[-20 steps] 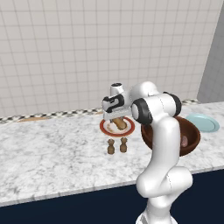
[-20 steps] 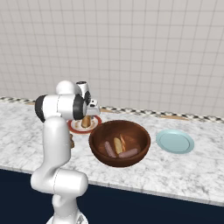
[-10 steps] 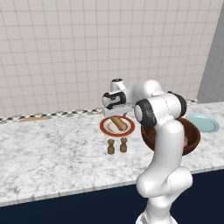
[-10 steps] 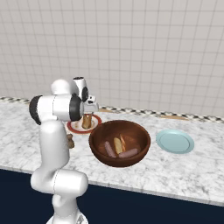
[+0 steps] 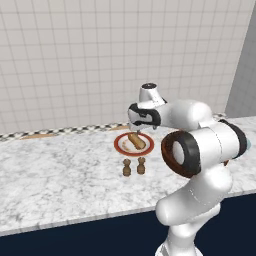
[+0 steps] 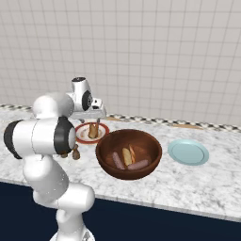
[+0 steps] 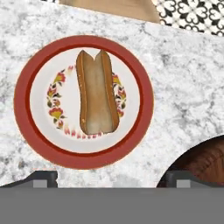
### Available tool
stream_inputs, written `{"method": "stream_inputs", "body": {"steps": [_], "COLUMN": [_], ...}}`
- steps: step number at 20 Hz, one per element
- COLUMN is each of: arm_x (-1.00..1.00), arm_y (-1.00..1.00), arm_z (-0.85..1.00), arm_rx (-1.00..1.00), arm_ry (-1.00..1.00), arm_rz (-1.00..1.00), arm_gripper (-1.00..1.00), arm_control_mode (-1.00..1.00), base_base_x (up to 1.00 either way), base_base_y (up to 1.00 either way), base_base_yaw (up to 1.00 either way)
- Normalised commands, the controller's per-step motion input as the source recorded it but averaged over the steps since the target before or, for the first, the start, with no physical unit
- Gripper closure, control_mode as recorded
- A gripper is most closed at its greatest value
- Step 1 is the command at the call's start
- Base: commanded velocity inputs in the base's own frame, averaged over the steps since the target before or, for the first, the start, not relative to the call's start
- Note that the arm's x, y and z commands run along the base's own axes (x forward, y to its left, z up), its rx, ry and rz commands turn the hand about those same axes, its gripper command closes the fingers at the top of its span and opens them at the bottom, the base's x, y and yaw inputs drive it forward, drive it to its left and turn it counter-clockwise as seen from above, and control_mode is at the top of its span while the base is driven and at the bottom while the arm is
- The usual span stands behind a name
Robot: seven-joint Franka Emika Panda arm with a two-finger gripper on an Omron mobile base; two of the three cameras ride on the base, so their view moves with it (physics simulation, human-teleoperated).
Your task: Place one bun and one sausage from the bowl on each plate.
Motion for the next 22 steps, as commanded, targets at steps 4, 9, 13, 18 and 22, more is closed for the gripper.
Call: {"method": "stream_inputs", "body": {"steps": [4,9,13,18,22], "arm_x": [-0.96,-0.94,-0.72,-0.14,-0.01], "arm_y": [-0.24,-0.71,-1.0,-0.74,-0.59], "arm_z": [0.75,0.36,0.01,-0.01,-0.02], "arm_rx": [0.0,0.0,0.0,-0.04,-0.02], "arm_ry": [0.0,0.02,0.0,0.0,0.01], "arm_rz": [0.0,-0.01,-0.17,-0.14,-0.19], "arm_gripper": [-1.0,-1.0,-1.0,-1.0,-1.0], "arm_control_mode": [-1.0,-1.0,-1.0,-1.0,-1.0], "base_base_x": [0.0,0.0,0.0,0.0,0.0], "base_base_y": [0.0,0.0,0.0,0.0,0.0], "base_base_yaw": [0.0,0.0,0.0,0.0,0.0]}}
